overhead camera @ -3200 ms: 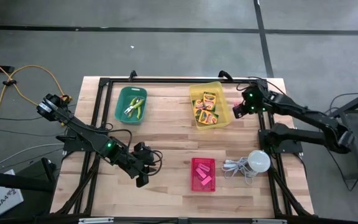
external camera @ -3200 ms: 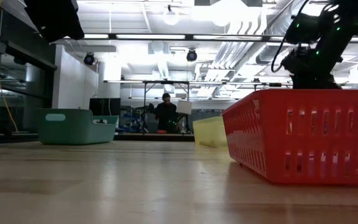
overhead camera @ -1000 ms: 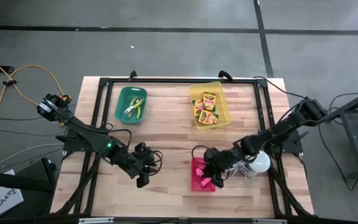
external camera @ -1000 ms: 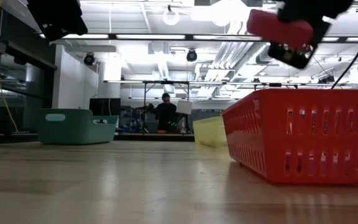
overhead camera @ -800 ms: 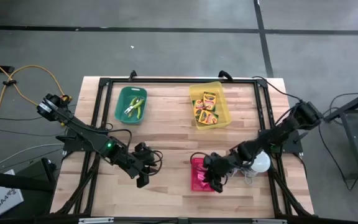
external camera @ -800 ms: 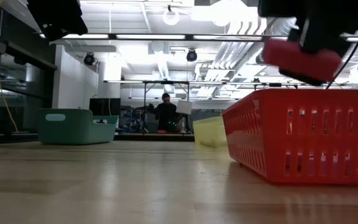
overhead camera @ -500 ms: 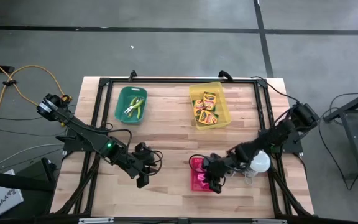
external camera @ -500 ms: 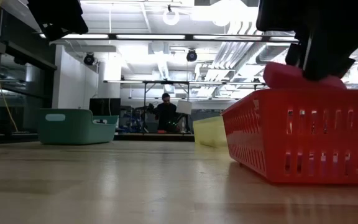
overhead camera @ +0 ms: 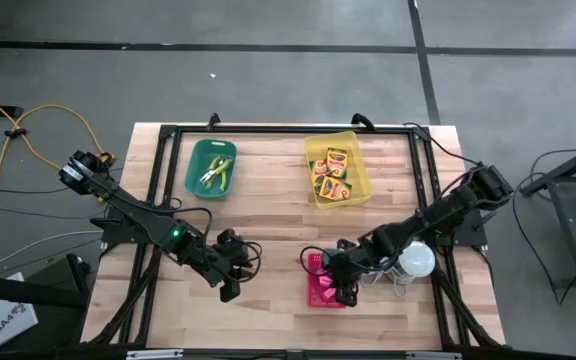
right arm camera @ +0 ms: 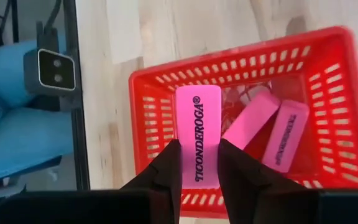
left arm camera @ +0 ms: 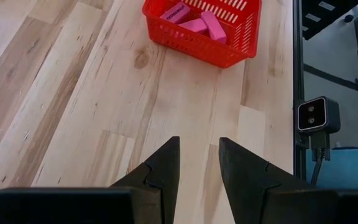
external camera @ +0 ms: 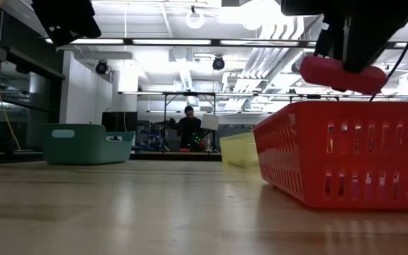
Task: Pick & Place School Supplies
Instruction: Put the pink eraser into the red bin
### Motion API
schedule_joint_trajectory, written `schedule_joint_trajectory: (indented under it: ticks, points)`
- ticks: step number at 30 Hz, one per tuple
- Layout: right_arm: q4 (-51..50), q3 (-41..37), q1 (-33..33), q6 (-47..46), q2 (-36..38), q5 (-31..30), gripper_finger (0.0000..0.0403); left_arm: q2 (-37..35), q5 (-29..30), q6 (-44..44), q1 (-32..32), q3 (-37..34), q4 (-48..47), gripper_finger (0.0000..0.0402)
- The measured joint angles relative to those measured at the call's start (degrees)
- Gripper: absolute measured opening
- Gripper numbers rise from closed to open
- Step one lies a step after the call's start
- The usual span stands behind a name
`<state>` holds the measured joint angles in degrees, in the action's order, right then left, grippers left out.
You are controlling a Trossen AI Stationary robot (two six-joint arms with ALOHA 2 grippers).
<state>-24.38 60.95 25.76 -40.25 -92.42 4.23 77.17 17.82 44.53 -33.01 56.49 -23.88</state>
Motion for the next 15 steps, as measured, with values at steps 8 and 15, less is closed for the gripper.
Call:
schedule_joint_trajectory:
  ticks: [8,15]
  points:
    - [1.3,0.1,-0.4,0.1,-3.7,2.9,0.0075,0.0,0.3,0.0,0.0,0.0,0.0,0.0108]
    - [4.3,0.0,-1.1,0.7,-9.3,6.6,0.0075,0.0,0.3,-0.1,0.0,0.0,0.5,0.0108]
